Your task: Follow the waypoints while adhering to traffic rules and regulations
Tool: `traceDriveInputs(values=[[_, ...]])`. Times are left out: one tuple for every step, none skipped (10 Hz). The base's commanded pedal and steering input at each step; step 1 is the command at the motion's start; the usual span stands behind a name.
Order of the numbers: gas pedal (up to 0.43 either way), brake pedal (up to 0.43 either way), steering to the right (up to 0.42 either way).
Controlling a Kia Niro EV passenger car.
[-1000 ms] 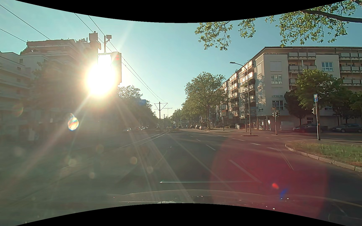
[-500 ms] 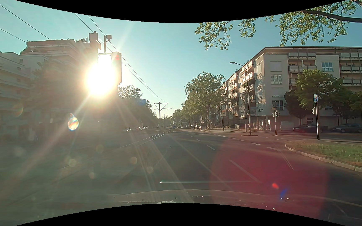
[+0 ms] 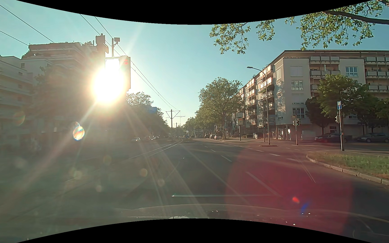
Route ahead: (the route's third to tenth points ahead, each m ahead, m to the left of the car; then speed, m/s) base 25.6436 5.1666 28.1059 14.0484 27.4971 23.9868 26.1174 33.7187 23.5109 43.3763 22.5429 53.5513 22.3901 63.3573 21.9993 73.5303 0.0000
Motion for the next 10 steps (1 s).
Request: traceDriveInputs(values=[[0.0,0.22,0.003],[0.0,0.22,0.003],[0.0,0.22,0.002],[0.0,0.22,0.002],[0.0,0.22,0.002],[0.0,0.22,0.002],[0.0,0.22,0.002],[0.0,0.22,0.003],[0.0,0.22,0.003],[0.0,0.22,0.003]])
